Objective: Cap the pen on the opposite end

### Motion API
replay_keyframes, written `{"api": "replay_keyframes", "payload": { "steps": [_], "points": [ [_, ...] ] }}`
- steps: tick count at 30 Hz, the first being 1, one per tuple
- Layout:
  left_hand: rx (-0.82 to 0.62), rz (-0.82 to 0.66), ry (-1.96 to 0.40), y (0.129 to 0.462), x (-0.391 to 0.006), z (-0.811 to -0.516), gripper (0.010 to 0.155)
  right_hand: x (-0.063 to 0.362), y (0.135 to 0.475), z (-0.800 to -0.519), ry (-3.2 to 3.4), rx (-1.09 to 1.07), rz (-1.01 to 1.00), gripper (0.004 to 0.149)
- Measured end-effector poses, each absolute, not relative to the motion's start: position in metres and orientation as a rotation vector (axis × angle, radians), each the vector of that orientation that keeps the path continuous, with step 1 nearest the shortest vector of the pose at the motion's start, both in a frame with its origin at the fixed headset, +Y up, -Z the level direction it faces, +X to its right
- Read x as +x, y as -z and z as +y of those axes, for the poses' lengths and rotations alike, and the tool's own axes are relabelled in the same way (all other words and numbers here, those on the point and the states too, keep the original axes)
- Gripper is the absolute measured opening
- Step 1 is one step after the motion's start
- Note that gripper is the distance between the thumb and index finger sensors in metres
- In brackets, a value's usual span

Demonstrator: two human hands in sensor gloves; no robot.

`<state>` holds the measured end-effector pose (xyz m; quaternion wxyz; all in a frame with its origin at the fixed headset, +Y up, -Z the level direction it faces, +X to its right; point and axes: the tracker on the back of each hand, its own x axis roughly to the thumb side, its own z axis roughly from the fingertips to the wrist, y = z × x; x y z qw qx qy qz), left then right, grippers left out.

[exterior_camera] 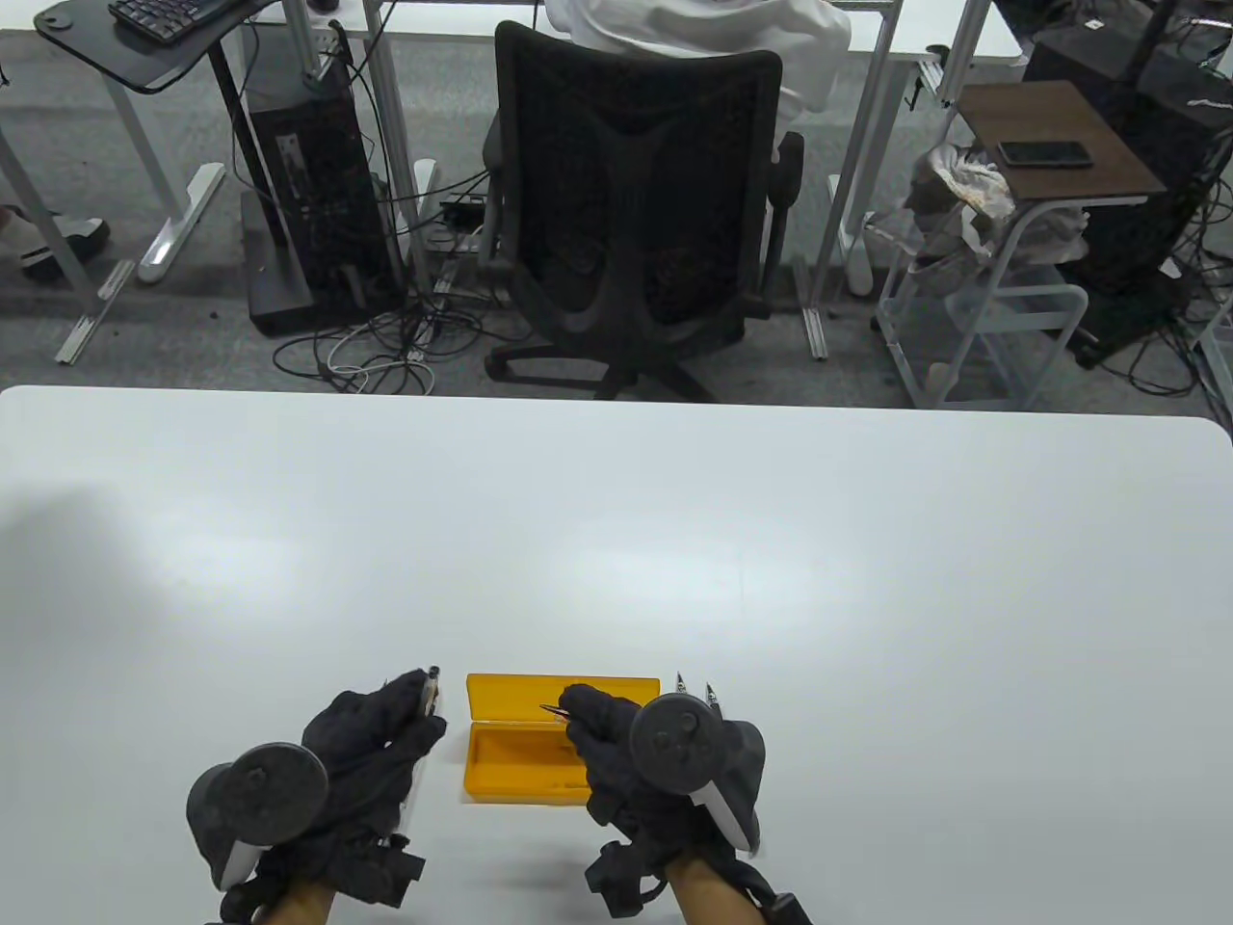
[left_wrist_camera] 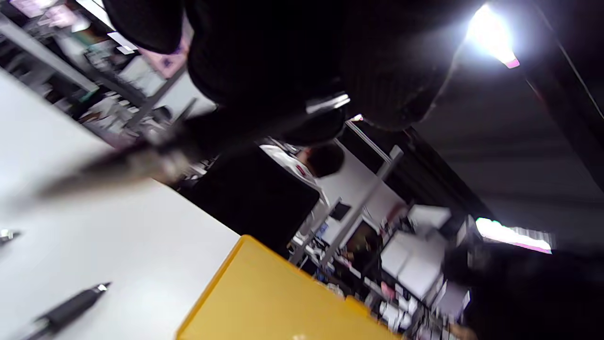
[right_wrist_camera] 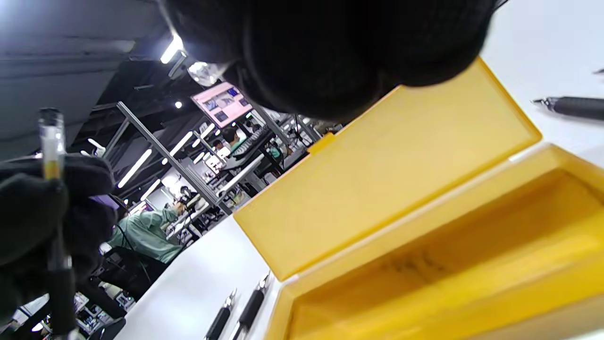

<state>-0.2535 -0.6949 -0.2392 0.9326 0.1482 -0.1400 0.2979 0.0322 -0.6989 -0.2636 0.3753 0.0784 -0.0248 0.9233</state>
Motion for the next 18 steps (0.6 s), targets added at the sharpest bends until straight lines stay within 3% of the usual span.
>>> {"api": "replay_keyframes", "payload": {
  "steps": [6, 18],
  "points": [
    [0.268, -0.426, -0.282, 0.233, -0.227, -0.689, 0.049, 0.031, 0.262, -0.697, -2.34, 0.266, -0.056, 0.046],
    [0.252, -0.465, -0.294, 0.231, -0.221, -0.69, 0.048, 0.018, 0.259, -0.702, -2.391, 0.373, -0.012, 0.046]
  ]
}}
